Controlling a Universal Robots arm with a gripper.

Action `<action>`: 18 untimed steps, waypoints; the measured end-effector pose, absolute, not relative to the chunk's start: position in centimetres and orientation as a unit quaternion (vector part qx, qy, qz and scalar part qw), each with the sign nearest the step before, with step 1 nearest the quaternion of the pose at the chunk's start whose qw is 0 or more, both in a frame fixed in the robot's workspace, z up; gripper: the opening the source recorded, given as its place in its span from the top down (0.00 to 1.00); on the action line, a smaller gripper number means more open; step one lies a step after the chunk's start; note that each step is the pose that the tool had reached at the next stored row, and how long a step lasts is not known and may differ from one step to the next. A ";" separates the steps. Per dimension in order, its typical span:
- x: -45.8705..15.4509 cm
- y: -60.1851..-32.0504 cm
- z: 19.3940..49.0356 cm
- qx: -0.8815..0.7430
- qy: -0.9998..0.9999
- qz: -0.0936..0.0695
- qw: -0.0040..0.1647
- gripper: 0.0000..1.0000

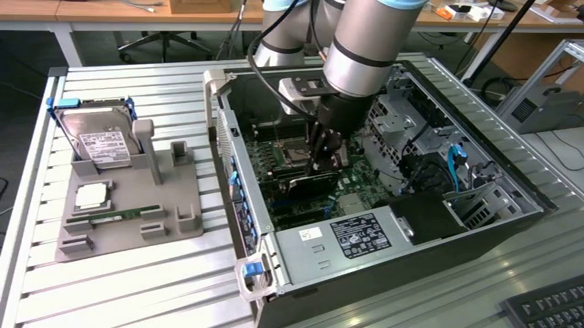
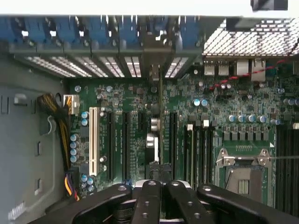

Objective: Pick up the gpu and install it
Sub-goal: 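Insert the gpu into the slot, then press down on the gpu until it lock into place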

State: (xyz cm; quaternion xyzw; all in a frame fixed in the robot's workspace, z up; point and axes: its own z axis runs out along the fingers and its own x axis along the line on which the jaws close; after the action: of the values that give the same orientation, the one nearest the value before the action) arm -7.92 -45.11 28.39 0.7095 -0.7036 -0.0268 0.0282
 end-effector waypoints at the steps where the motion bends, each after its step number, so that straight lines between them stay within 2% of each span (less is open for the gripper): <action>1: -7.5 -45.1 28.4 0.709 -0.704 -0.028 0.030 0.90; 18: -6.2 -45.1 28.4 0.709 -0.703 -0.032 0.033 0.90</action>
State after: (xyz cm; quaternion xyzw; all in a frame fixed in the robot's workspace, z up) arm -6.21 -45.13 28.38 0.7095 -0.7033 -0.0315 0.0328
